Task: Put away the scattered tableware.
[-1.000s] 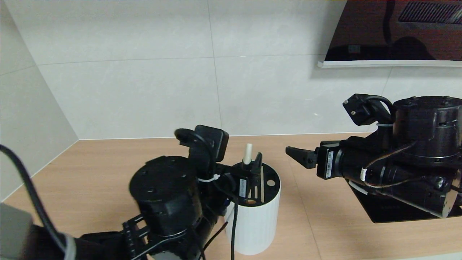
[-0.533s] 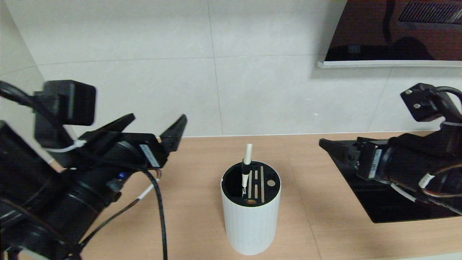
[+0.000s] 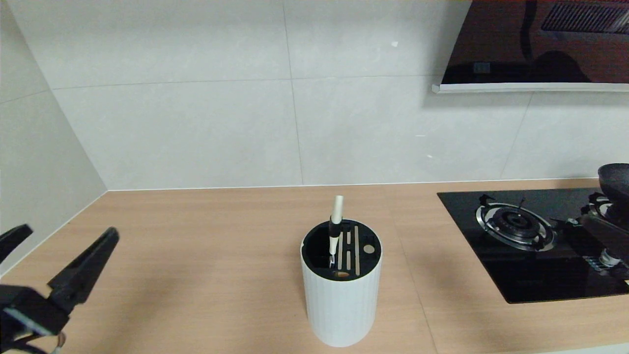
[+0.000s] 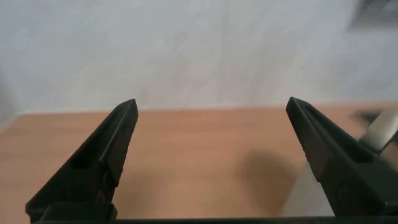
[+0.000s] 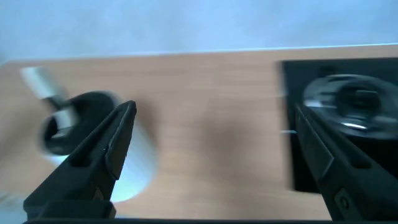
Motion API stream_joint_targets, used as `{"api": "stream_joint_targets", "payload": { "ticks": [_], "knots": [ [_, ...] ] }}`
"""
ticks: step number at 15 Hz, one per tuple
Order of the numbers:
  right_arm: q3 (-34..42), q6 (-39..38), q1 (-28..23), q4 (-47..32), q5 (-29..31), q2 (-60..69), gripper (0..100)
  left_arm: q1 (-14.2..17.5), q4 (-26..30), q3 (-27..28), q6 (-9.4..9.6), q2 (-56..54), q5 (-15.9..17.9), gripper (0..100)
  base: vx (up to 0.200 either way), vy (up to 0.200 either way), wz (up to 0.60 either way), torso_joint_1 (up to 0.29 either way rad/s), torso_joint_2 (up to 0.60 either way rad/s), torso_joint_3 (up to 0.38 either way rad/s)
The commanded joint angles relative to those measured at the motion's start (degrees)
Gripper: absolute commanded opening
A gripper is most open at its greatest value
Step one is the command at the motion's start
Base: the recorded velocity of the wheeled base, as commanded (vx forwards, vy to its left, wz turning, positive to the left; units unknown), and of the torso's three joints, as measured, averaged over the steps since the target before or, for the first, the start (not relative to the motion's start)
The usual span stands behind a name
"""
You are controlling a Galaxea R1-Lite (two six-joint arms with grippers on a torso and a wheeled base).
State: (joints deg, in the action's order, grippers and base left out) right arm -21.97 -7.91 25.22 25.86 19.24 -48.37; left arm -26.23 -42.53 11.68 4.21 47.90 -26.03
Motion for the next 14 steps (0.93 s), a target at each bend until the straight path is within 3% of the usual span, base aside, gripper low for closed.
{"api": "stream_joint_targets", "payload": {
  "ticks": [1,3,4,6,7,9,11,12,14],
  "knots": [
    [3.42,3.87,-7.2,-3.0,-0.08,14.71,100,7.25,12.21,-1.48,2.03,-18.89,3.0,100,0.0,0.0,0.0,0.0,0.0,0.0],
    [3.33,8.44,-12.04,-9.07,-0.96,24.2,100,11.29,23.72,0.63,2.12,-28.47,4.93,100,0.0,0.0,0.0,0.0,0.0,0.0],
    [3.07,10.2,-15.29,-12.58,-3.33,31.32,100,14.72,33.57,3.26,2.12,-35.86,6.87,100,0.0,0.0,0.0,0.0,0.0,0.0],
    [3.07,10.37,-18.45,-15.05,-4.73,36.95,100,17.18,40.51,5.81,2.21,-41.31,8.62,100,0.0,0.0,0.0,0.0,0.0,0.0],
    [2.98,10.37,-19.95,-17.07,-5.7,40.55,100,18.59,41.83,6.08,2.12,-42.36,8.36,100,0.0,0.0,0.0,0.0,0.0,0.0],
    [3.51,10.2,-22.94,-19.44,-5.97,44.33,100,20.52,38.84,5.46,2.03,-42.36,6.43,100,0.0,0.0,0.0,0.0,0.0,0.0],
    [4.83,10.28,-24.61,-19.79,-7.02,47.49,100,24.83,38.84,3.17,2.47,-45.61,8.19,100,0.0,0.0,0.0,0.0,0.0,0.0],
    [5.8,10.28,-25.13,-20.67,-7.9,48.37,100,25.97,39.19,0.71,4.41,-47.9,10.29,100,0.0,0.0,0.0,0.0,0.0,0.0],
    [9.66,9.67,-25.13,-20.85,-8.87,48.37,100,26.15,36.91,-6.14,3.53,-47.9,9.59,100,0.0,0.0,0.0,0.0,0.0,0.0]
  ]
}}
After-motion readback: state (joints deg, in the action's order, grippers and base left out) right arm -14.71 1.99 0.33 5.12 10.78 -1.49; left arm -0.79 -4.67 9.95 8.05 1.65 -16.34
